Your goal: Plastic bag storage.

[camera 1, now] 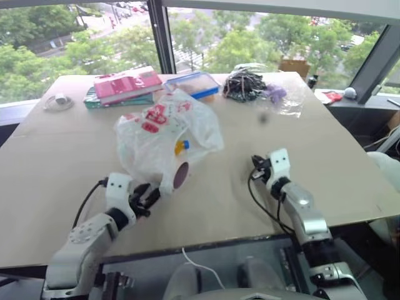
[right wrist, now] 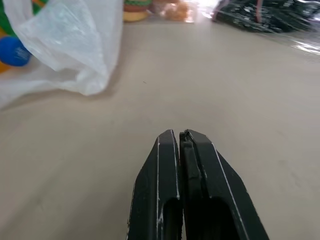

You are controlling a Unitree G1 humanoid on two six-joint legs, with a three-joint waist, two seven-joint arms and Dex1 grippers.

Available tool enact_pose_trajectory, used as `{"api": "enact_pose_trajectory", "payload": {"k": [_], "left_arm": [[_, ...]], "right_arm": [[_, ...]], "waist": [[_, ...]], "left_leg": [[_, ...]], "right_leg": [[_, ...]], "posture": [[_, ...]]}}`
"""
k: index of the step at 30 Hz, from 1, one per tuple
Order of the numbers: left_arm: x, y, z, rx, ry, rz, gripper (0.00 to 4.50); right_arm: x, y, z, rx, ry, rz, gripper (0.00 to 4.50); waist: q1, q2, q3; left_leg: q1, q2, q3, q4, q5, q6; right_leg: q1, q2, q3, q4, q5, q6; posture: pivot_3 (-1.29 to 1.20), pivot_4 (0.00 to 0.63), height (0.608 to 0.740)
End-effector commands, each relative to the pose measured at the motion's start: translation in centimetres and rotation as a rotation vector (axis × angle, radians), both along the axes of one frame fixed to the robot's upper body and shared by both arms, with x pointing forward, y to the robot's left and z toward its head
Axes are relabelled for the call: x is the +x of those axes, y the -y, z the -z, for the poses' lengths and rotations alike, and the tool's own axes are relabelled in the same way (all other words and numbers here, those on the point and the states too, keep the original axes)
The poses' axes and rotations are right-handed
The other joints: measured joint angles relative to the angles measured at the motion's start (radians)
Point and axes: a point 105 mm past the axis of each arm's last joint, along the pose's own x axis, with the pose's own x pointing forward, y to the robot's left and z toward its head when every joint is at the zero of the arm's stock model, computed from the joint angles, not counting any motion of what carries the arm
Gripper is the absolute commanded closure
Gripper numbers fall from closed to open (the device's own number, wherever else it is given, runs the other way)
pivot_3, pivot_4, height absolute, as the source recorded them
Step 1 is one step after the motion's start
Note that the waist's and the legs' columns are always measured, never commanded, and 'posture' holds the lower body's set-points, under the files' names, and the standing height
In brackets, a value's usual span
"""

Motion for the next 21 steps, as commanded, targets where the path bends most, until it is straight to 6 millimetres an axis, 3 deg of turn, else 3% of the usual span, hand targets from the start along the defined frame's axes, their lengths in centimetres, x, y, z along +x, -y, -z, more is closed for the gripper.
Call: {"api": "enact_pose_trajectory", "payload": {"k": [1, 4, 5, 7, 9, 11, 21], "left_arm": [[-0.1, 8.5, -10.4, -0.289, 0.234, 0.500, 1.31], [0.0, 8.4, -10.4, -0.288, 0.249, 0.473, 0.06], [0.1, 8.4, -10.4, -0.279, 0.258, 0.466, 0.00], [0.4, 8.3, -10.4, -0.261, 0.276, 0.443, 0.00], [0.7, 8.2, -10.4, -0.253, 0.290, 0.426, 0.00], [1.0, 8.1, -10.6, -0.253, 0.309, 0.406, 0.00], [4.2, 6.0, -11.9, -0.179, 0.451, 0.176, 0.00]], "right_arm": [[0.7, -15.7, -18.0, 0.164, 0.244, -0.740, 4.50], [0.7, -15.6, -18.0, 0.147, 0.267, -0.713, 3.26], [1.0, -15.4, -18.0, 0.137, 0.280, -0.674, 2.73], [1.3, -15.2, -17.9, 0.127, 0.291, -0.632, 2.09], [1.3, -15.0, -17.9, 0.118, 0.298, -0.613, 0.94], [1.4, -14.8, -17.9, 0.111, 0.305, -0.593, 0.12], [2.0, -11.1, -18.8, -0.003, 0.437, -0.315, 0.01]], "waist": [[0.003, 0.000, -0.002], [0.011, 0.003, -0.010], [0.012, 0.003, -0.012], [0.016, 0.004, -0.015], [0.019, 0.004, -0.018], [0.022, 0.005, -0.019], [0.040, 0.009, -0.023]], "left_leg": [[0.000, 0.000, 0.000, 0.000, 0.000, 0.000], [0.000, 0.000, 0.001, 0.000, 0.000, 0.000], [0.000, 0.000, 0.001, 0.000, 0.000, 0.000], [0.001, 0.000, 0.001, 0.000, 0.000, 0.000], [0.001, 0.000, 0.001, 0.000, 0.000, 0.000], [0.001, 0.000, 0.001, 0.001, 0.000, 0.000], [0.003, 0.001, 0.001, 0.001, 0.000, 0.000]], "right_leg": [[0.000, 0.000, 0.000, 0.000, 0.000, -0.001], [0.000, 0.000, 0.001, 0.000, -0.001, -0.002], [0.000, 0.000, 0.001, 0.000, -0.002, -0.002], [0.000, 0.000, 0.001, 0.000, -0.002, -0.002], [0.001, 0.000, 0.001, 0.000, -0.004, 0.000], [0.001, 0.000, 0.001, 0.000, -0.005, 0.000], [0.003, 0.000, 0.001, -0.001, -0.005, 0.001]], "posture": [[0.00, 0.000, 0.740], [0.00, 0.000, 0.740], [0.00, 0.000, 0.740], [0.00, 0.000, 0.740], [0.00, 0.000, 0.740], [0.00, 0.000, 0.740], [0.00, 0.000, 0.740]]}}
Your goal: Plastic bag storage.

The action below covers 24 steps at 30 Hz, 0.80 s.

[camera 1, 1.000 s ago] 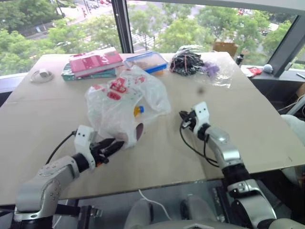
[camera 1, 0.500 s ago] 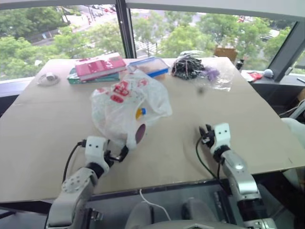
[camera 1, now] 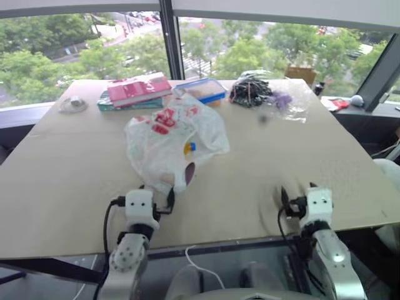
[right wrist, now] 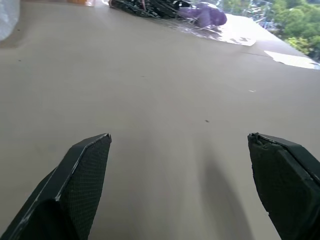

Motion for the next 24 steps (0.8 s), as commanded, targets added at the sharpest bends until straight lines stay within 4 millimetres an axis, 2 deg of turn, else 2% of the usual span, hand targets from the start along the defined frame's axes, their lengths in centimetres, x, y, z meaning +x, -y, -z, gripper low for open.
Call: {"api": "enact_pose_trajectory", "payload": {"k": [1, 2, 3, 4, 5, 6, 8, 12, 14, 16, 20, 24], "left_arm": [[5.7, 2.8, -13.0, -0.244, 0.201, 0.483, 0.00], [6.0, 2.7, -13.0, -0.238, 0.210, 0.468, 0.00], [6.3, 2.6, -13.0, -0.239, 0.215, 0.447, 0.00], [6.6, 2.5, -12.9, -0.239, 0.218, 0.426, 0.00], [6.8, 2.5, -12.9, -0.237, 0.220, 0.414, 0.00], [7.2, 2.6, -12.8, -0.242, 0.217, 0.405, 0.00], [7.8, 2.9, -12.8, -0.250, 0.214, 0.404, 0.00], [8.5, 3.3, -12.7, -0.275, 0.210, 0.401, 0.00], [9.1, 3.6, -12.5, -0.285, 0.200, 0.401, 0.00], [9.8, 3.9, -12.5, -0.302, 0.193, 0.418, 0.00], [10.2, 4.8, -12.4, -0.317, 0.175, 0.464, 0.00], [10.2, 6.0, -12.1, -0.354, 0.157, 0.491, 0.00]], "right_arm": [[10.9, -17.8, -20.4, 0.037, 0.409, -0.698, 0.01], [10.7, -17.1, -20.5, 0.026, 0.421, -0.674, 0.01], [10.7, -16.0, -20.5, 0.018, 0.428, -0.627, 0.01], [10.6, -15.1, -20.4, 0.006, 0.431, -0.585, 0.01], [10.5, -14.5, -20.1, -0.012, 0.422, -0.558, 0.01], [10.5, -13.2, -19.5, -0.032, 0.407, -0.505, 0.01], [10.2, -10.9, -18.7, -0.024, 0.364, -0.403, 0.01], [9.0, -6.6, -18.2, -0.115, 0.350, -0.270, 0.01], [7.7, -3.1, -17.4, -0.214, 0.331, -0.182, 0.01], [6.5, -0.6, -16.5, -0.233, 0.293, -0.103, 0.01], [5.5, 1.3, -15.9, -0.235, 0.263, -0.043, 0.01], [4.7, 2.0, -15.1, -0.233, 0.233, -0.038, 0.01]], "waist": [[0.001, 0.000, 0.000], [0.001, 0.000, 0.001], [0.001, 0.008, 0.031], [-0.002, 0.010, 0.053], [-0.005, 0.019, 0.061], [-0.006, 0.029, 0.067], [-0.006, 0.035, 0.075], [0.000, 0.034, 0.083], [0.002, 0.034, 0.086], [0.004, 0.034, 0.088], [0.009, 0.034, 0.090], [0.011, 0.033, 0.094]], "left_leg": [[0.000, 0.000, 0.000, 0.000, 0.000, 0.000], [0.000, 0.000, 0.000, 0.000, 0.000, 0.000], [0.000, 0.000, 0.000, 0.000, 0.000, 0.000], [0.004, 0.004, 0.000, 0.003, -0.005, -0.003], [0.009, 0.010, -0.004, 0.005, -0.005, -0.003], [0.007, 0.013, -0.005, 0.005, -0.005, -0.002], [0.006, 0.014, -0.003, 0.005, -0.006, -0.002], [0.008, 0.013, -0.002, 0.004, -0.006, -0.001], [0.008, 0.012, -0.001, 0.002, -0.006, 0.000], [0.007, 0.010, 0.001, 0.001, -0.005, 0.007], [-0.001, 0.007, 0.000, 0.000, -0.008, 0.009], [-0.004, 0.006, 0.000, 0.000, -0.008, 0.010]], "right_leg": [[0.000, 0.000, 0.000, 0.000, 0.000, 0.000], [0.000, 0.000, 0.000, 0.000, 0.000, 0.000], [0.000, 0.000, 0.000, -0.001, 0.000, 0.000], [0.008, -0.001, 0.000, -0.002, -0.001, -0.001], [0.009, -0.004, -0.001, -0.004, -0.001, -0.001], [0.009, -0.004, -0.006, -0.013, -0.001, -0.001], [0.011, -0.009, -0.010, -0.016, -0.001, -0.001], [0.010, -0.008, -0.011, -0.016, -0.001, 0.000], [0.010, -0.006, -0.011, -0.016, 0.000, 0.000], [0.009, -0.006, -0.011, -0.015, 0.000, 0.000], [0.004, -0.004, -0.012, -0.016, 0.000, -0.001], [0.001, -0.003, -0.012, -0.016, 0.003, -0.004]], "posture": [[0.00, 0.000, 0.740], [0.00, 0.150, 0.740], [0.00, 0.000, 0.740], [0.00, 0.000, 0.740], [0.00, 0.000, 0.740], [0.00, 0.000, 0.740], [0.00, 0.000, 0.740], [0.00, 0.000, 0.740], [0.00, 0.000, 0.740], [0.00, 0.000, 0.740], [0.00, 0.000, 0.740], [0.00, 0.000, 0.740]]}}
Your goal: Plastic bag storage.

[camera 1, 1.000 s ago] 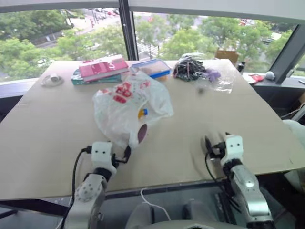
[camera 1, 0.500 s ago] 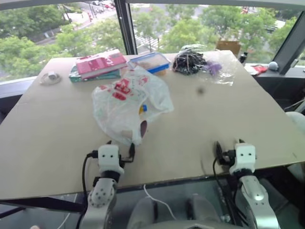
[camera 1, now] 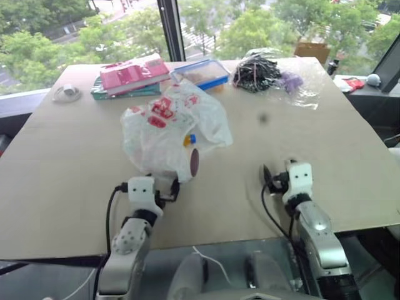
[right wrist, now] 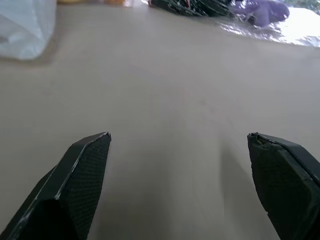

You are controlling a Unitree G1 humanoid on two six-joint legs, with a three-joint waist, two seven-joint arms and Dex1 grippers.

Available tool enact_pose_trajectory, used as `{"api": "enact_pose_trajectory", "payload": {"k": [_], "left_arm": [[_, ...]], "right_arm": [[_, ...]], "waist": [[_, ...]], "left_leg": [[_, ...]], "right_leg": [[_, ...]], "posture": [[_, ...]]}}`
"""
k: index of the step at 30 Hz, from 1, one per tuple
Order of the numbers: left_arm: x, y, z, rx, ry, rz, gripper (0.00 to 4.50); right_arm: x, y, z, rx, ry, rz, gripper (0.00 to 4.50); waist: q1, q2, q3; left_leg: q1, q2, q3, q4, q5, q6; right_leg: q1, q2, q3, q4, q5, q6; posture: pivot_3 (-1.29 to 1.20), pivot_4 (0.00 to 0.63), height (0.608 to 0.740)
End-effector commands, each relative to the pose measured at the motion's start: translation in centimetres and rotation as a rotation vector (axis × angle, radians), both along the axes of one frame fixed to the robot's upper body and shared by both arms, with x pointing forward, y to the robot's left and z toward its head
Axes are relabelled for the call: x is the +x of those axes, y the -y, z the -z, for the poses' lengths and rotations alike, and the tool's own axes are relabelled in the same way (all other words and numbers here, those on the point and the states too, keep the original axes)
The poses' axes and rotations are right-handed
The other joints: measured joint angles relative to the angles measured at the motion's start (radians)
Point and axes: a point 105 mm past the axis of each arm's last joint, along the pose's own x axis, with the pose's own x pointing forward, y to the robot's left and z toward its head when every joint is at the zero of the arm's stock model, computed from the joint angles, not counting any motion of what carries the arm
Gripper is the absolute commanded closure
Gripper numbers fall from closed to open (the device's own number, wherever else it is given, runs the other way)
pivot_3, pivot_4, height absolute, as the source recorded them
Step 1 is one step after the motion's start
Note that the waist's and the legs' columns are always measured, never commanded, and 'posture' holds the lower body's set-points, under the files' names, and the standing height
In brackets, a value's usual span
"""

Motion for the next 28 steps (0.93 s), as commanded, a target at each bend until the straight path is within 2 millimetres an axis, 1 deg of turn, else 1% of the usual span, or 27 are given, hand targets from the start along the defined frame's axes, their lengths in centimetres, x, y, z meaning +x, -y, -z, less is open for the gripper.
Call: {"api": "enact_pose_trajectory", "payload": {"k": [1, 4, 7, 8, 9, 10, 11, 12, 14, 17, 20, 24, 28], "left_arm": [[7.4, 5.5, -10.8, -0.266, 0.159, 0.407, 0.00], [7.3, 6.2, -10.8, -0.279, 0.152, 0.427, 0.00], [7.1, 6.1, -11.0, -0.269, 0.145, 0.451, 0.00], [7.0, 5.9, -11.0, -0.267, 0.142, 0.456, 0.00], [6.9, 5.7, -10.9, -0.261, 0.138, 0.459, 0.00], [6.9, 5.5, -10.9, -0.254, 0.135, 0.461, 0.00], [6.9, 5.2, -10.9, -0.250, 0.136, 0.463, 0.00], [6.8, 5.1, -10.9, -0.250, 0.139, 0.466, 0.00], [6.7, 5.0, -10.8, -0.250, 0.146, 0.468, 0.00], [6.5, 5.0, -11.1, -0.261, 0.164, 0.444, 0.00], [6.4, 4.5, -11.8, -0.260, 0.185, 0.444, 0.00], [5.6, 3.9, -11.6, -0.217, 0.181, 0.414, 0.00], [5.0, 3.3, -11.2, -0.221, 0.155, 0.413, 0.00]], "right_arm": [[-1.1, 6.1, -11.6, -0.246, 0.169, 0.128, 0.01], [-1.3, 6.2, -11.8, -0.227, 0.171, 0.095, 0.01], [-1.1, 5.9, -12.2, -0.186, 0.176, 0.065, 0.01], [-1.1, 5.8, -12.1, -0.186, 0.172, 0.055, 0.01], [-1.0, 5.6, -12.0, -0.188, 0.170, 0.042, 0.01], [-1.0, 5.4, -12.0, -0.187, 0.170, 0.031, 0.01], [-0.9, 5.0, -12.0, -0.181, 0.171, 0.018, 0.01], [-0.9, 4.7, -12.0, -0.174, 0.173, 0.005, 0.01], [-0.7, 3.7, -11.7, -0.150, 0.168, -0.025, 0.01], [0.0, 3.6, -11.5, -0.149, 0.163, -0.032, 0.01], [0.9, 3.5, -12.3, -0.130, 0.179, -0.022, 0.01], [0.3, 3.8, -10.9, -0.148, 0.145, -0.067, 0.01], [-0.4, 3.6, -10.7, -0.152, 0.125, -0.120, 0.01]], "waist": [[0.000, -0.001, 0.003], [-0.001, -0.002, 0.006], [0.000, -0.003, 0.009], [-0.002, -0.006, -0.004], [-0.002, -0.008, -0.031], [0.000, -0.014, -0.048], [-0.001, -0.021, -0.056], [-0.003, -0.024, -0.058], [-0.008, -0.028, -0.061], [-0.011, -0.030, -0.064], [-0.011, -0.030, -0.069], [-0.011, -0.029, -0.073], [-0.011, -0.030, -0.076]], "left_leg": [[0.000, 0.000, 0.000, 0.000, 0.000, 0.000], [0.000, 0.000, 0.000, 0.000, 0.000, 0.000], [0.000, 0.000, 0.000, 0.000, 0.000, 0.000], [0.000, 0.000, 0.000, 0.000, 0.000, 0.000], [-0.003, 0.000, 0.000, 0.000, 0.000, 0.000], [-0.006, -0.002, 0.000, -0.002, 0.000, 0.000], [-0.001, -0.002, 0.000, -0.001, -0.002, -0.004], [0.000, -0.001, 0.000, -0.002, -0.004, -0.004], [-0.001, -0.001, 0.001, -0.002, -0.005, -0.004], [0.000, -0.001, 0.001, -0.001, -0.005, -0.004], [0.001, 0.000, 0.001, -0.001, -0.005, -0.004], [0.001, 0.001, 0.001, 0.000, -0.005, -0.004], [0.001, 0.001, 0.002, 0.000, -0.005, -0.004]], "right_leg": [[0.000, 0.000, 0.000, 0.000, 0.000, 0.000], [0.000, 0.000, 0.000, 0.000, -0.002, 0.004], [0.000, 0.000, 0.000, 0.000, -0.002, 0.004], [0.000, 0.000, 0.000, 0.000, -0.002, 0.004], [-0.003, 0.000, 0.000, 0.000, 0.001, 0.005], [-0.006, 0.000, 0.001, 0.001, 0.003, 0.004], [-0.003, 0.000, 0.001, 0.002, 0.002, 0.004], [-0.002, 0.001, 0.001, 0.001, 0.001, 0.004], [-0.001, 0.001, 0.001, -0.002, 0.001, 0.004], [-0.001, 0.001, 0.002, -0.002, 0.001, 0.003], [-0.001, 0.002, 0.002, -0.002, 0.000, 0.002], [0.000, 0.003, 0.002, -0.002, 0.000, 0.002], [0.000, 0.003, 0.003, -0.002, 0.000, 0.003]], "posture": [[0.00, 0.000, 0.740], [0.00, 0.000, 0.740], [0.00, 0.000, 0.740], [0.00, 0.000, 0.740], [0.00, 0.000, 0.740], [0.00, 0.000, 0.740], [0.00, 0.000, 0.740], [0.00, 0.000, 0.740], [0.00, 0.000, 0.740], [0.00, 0.000, 0.740], [0.00, 0.000, 0.740], [0.00, 0.000, 0.740], [0.00, 0.000, 0.740]]}}
